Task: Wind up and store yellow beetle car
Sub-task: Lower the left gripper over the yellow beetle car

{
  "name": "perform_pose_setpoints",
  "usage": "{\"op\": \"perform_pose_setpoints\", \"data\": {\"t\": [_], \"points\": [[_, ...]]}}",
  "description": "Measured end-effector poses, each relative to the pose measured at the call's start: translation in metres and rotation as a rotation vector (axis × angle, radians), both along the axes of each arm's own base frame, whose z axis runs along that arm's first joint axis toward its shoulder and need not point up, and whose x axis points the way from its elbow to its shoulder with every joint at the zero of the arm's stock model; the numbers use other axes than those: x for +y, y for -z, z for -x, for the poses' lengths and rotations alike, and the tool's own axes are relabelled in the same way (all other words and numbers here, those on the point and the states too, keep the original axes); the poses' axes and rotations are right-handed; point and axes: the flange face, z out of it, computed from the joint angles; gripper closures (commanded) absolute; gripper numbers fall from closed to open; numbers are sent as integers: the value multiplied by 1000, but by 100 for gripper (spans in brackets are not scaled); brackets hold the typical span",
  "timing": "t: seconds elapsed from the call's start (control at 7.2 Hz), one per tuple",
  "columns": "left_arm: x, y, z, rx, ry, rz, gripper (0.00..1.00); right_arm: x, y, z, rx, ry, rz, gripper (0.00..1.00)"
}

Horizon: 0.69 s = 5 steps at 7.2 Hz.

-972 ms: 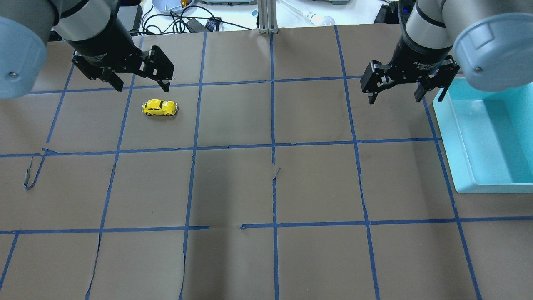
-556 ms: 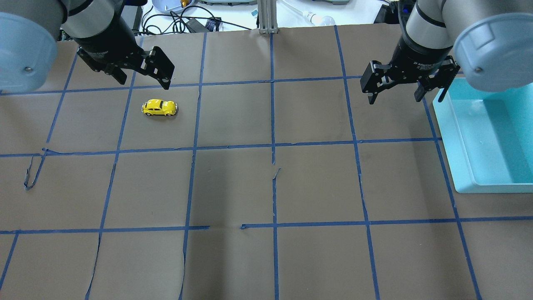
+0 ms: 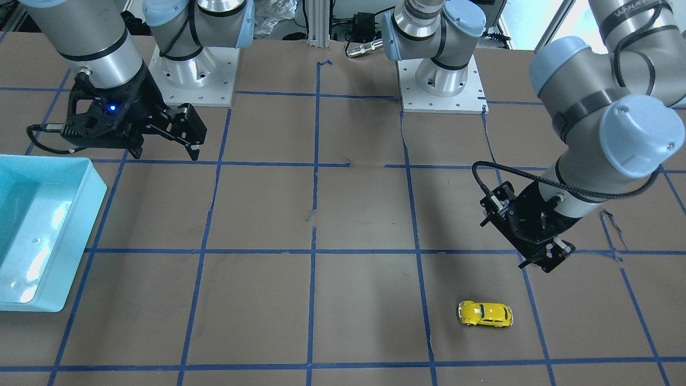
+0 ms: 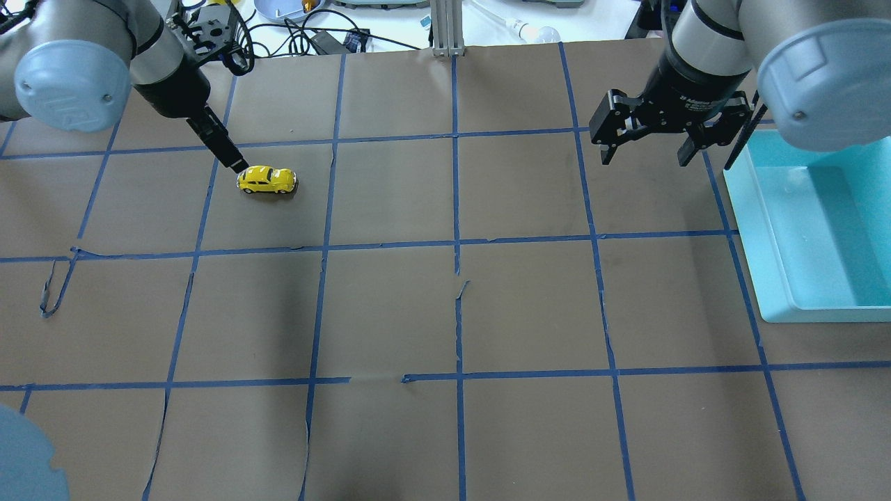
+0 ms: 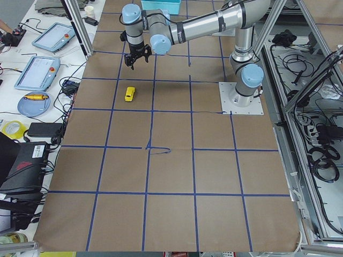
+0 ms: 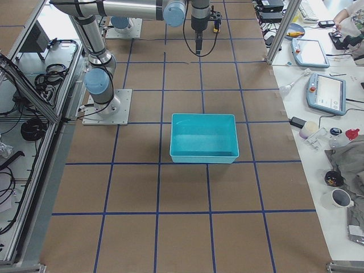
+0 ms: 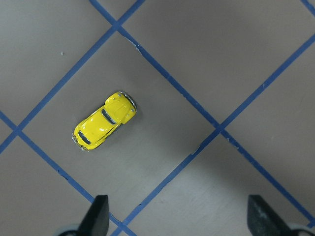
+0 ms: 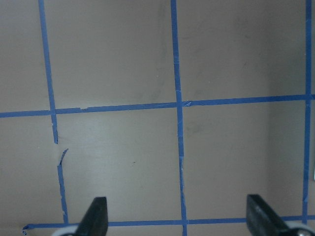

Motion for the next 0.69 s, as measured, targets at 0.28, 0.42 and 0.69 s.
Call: {"op": "perform_pose_setpoints", "data": {"t": [0.28, 0.42, 0.69], "points": [[-35, 47, -23, 13, 271, -16, 0, -1, 2, -2, -19, 4, -4, 0], [-46, 68, -28, 20, 371, -29, 0, 0, 3, -1, -17, 3, -8, 0], [-60, 105, -31, 26, 496, -32, 2, 1, 5, 3, -5, 7, -19, 0]]}}
